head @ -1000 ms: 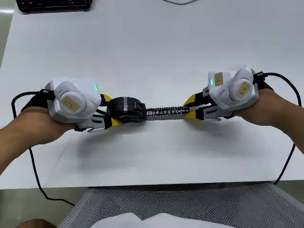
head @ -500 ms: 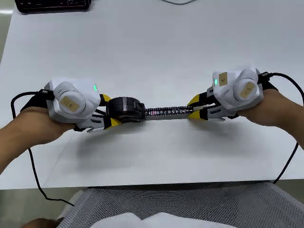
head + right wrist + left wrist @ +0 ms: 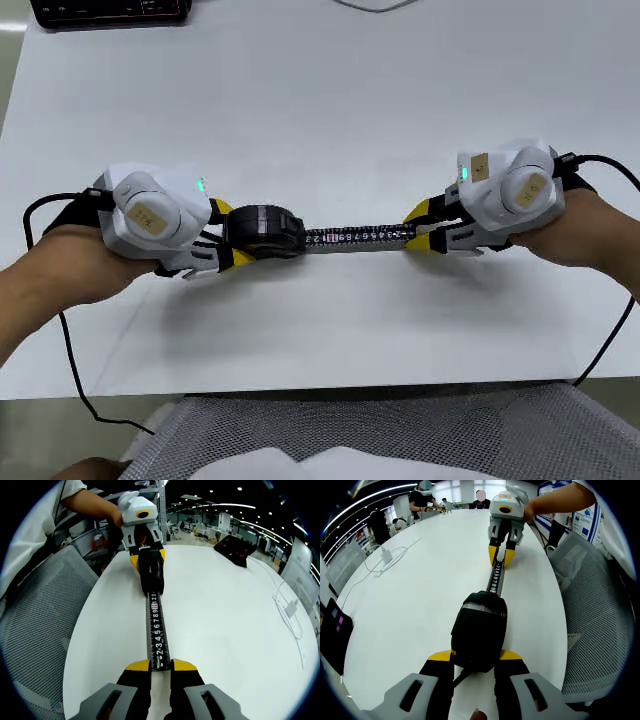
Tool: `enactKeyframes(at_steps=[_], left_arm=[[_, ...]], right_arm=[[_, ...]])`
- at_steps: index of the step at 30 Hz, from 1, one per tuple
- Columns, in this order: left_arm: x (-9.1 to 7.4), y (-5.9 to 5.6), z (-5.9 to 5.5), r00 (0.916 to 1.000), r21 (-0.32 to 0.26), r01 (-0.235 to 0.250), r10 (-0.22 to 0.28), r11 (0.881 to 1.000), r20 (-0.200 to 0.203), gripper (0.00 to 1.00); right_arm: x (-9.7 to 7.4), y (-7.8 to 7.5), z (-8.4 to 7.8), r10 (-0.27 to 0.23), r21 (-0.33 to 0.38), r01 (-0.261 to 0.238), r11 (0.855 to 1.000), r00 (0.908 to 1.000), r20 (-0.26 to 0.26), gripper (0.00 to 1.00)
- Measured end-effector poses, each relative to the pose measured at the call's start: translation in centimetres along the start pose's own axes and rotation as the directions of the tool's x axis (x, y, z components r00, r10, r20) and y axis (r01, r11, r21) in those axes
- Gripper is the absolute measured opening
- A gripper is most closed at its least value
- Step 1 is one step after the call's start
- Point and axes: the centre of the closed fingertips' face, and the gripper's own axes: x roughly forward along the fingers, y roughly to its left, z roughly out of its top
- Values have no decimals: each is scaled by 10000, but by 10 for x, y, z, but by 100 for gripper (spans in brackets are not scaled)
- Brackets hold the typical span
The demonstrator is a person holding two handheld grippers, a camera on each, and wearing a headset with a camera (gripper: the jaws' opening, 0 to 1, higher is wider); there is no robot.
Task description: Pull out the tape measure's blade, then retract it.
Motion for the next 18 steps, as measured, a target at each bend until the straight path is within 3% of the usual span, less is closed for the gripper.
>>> enactKeyframes(at_steps=[18], left_arm=[[0, 0, 0, 10000, 6, -15, 15, 10000, -39, 26]], right_arm=[[-13, -1, -16, -152, 104, 154, 9998, 9996, -246, 10]])
